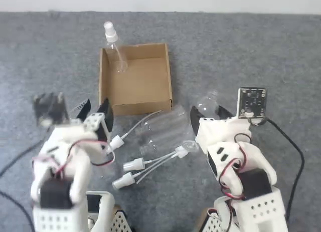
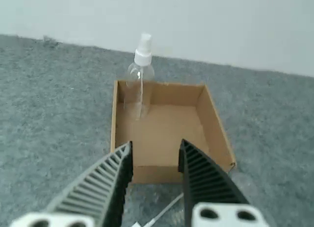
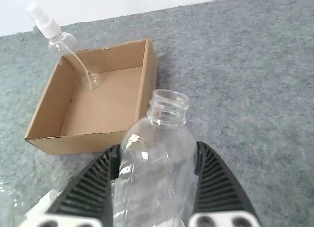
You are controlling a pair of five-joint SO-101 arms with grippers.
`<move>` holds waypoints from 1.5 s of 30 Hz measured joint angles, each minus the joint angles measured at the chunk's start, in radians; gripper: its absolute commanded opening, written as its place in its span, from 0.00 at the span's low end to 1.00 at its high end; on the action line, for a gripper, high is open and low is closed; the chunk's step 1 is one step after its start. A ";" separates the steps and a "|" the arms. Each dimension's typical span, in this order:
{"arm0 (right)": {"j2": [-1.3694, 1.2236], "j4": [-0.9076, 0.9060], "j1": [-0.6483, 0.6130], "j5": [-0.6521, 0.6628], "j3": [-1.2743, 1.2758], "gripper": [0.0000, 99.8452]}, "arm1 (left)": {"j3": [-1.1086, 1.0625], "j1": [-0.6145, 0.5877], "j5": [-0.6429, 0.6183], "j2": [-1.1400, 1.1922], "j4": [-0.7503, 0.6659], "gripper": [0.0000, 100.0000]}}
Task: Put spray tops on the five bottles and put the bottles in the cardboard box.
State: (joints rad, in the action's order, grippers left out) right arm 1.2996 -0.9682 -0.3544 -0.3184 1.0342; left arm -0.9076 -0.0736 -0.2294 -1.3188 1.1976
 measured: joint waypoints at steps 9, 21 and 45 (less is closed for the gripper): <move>-0.002 0.078 0.000 0.000 0.044 0.03 | 0.141 0.002 0.124 0.348 0.069 0.16; -0.002 0.150 0.005 0.000 0.112 0.03 | 0.222 0.071 0.292 0.730 0.238 0.24; -0.002 0.160 0.006 0.000 0.112 0.03 | 0.224 -0.081 0.810 1.240 0.114 0.24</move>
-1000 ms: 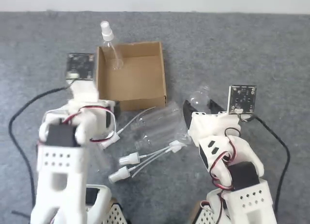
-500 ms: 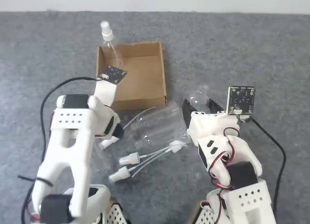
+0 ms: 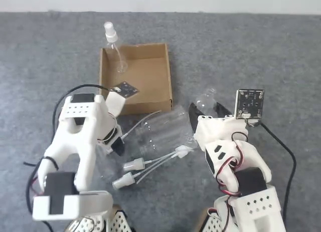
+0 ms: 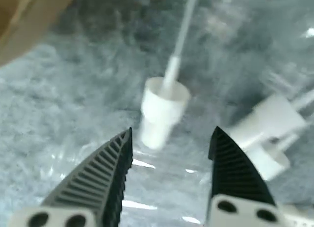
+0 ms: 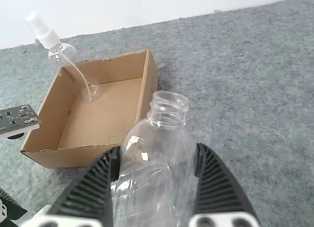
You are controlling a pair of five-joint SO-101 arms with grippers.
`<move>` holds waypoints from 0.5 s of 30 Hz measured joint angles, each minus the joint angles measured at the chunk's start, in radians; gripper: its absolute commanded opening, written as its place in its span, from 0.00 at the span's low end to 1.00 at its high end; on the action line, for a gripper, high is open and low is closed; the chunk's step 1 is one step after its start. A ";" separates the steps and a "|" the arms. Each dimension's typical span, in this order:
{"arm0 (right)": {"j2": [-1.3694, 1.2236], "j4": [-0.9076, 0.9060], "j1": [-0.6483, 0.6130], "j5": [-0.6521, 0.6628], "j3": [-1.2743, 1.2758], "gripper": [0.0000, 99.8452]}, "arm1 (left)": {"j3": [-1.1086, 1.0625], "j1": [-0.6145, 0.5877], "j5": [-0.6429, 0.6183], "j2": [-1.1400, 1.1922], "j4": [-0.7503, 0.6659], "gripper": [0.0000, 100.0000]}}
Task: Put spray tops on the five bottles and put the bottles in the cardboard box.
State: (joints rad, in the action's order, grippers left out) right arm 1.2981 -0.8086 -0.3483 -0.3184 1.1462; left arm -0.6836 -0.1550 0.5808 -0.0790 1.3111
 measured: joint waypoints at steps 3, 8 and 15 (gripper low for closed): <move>0.000 0.000 0.000 0.000 0.000 0.03 | 0.000 -0.046 0.008 0.032 -0.069 0.24; 0.000 0.000 0.000 0.000 0.000 0.03 | 0.000 -0.127 0.075 0.101 -0.164 0.24; 0.000 0.000 0.000 0.000 0.000 0.03 | 0.069 -0.264 0.087 0.114 -0.241 0.24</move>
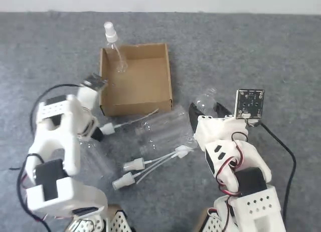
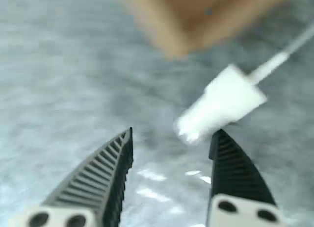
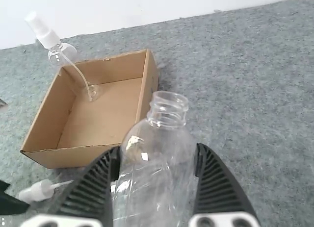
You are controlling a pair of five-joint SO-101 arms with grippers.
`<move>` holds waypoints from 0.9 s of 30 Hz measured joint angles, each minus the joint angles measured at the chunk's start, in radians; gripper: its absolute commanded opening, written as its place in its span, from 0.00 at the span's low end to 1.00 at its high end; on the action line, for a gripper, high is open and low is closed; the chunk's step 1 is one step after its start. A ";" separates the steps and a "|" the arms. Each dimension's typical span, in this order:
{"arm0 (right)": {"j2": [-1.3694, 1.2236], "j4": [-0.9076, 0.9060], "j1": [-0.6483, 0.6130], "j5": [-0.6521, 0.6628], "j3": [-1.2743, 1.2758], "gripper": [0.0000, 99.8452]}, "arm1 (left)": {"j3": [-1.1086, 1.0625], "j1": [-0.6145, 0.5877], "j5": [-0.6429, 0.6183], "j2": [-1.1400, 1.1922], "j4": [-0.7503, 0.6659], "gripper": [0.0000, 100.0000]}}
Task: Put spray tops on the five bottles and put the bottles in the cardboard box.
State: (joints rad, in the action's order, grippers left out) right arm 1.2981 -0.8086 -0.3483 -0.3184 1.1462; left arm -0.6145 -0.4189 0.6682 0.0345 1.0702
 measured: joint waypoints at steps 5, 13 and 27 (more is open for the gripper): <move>0.000 0.000 0.000 0.000 0.000 0.03 | 0.106 -0.083 -0.101 0.000 -0.002 0.24; 0.000 0.000 0.000 0.000 0.000 0.03 | 0.157 -0.101 -0.348 0.000 -0.002 0.24; 0.000 0.000 0.000 0.000 0.000 0.03 | 0.158 0.063 -1.260 -0.091 0.186 0.24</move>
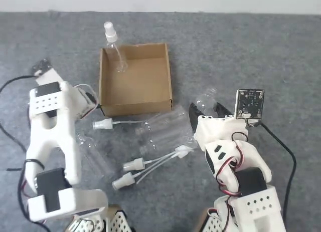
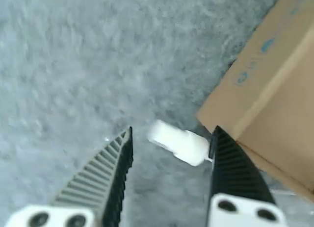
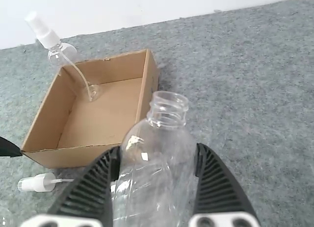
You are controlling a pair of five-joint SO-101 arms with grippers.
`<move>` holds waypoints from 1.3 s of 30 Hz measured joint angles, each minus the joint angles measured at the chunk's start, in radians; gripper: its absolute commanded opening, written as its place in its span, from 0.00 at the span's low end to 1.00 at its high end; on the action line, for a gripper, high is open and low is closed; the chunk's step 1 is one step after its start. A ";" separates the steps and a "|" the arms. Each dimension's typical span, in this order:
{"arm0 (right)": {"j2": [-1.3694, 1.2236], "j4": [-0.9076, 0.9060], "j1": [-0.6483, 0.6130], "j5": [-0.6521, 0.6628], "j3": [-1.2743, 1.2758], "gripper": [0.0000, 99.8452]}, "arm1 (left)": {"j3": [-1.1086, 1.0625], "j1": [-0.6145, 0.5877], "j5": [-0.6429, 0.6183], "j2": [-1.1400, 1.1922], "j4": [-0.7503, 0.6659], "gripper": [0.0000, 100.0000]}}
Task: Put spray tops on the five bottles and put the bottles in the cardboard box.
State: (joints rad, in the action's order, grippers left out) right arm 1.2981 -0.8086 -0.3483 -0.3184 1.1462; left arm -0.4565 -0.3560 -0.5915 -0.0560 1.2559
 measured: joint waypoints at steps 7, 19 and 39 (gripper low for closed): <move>0.000 0.000 0.000 0.000 0.000 0.03 | 0.000 0.084 -0.250 0.000 0.083 0.24; 0.000 0.000 0.000 0.000 0.000 0.03 | 0.000 0.066 -0.364 0.000 0.094 0.24; 0.000 0.000 0.000 0.000 0.000 0.03 | -0.236 0.054 -0.445 0.006 -0.235 0.24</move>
State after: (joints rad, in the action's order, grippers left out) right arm 1.2981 -0.8086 -0.3483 -0.3184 1.1462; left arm -0.6928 -0.3023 -1.0365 -0.0499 1.0211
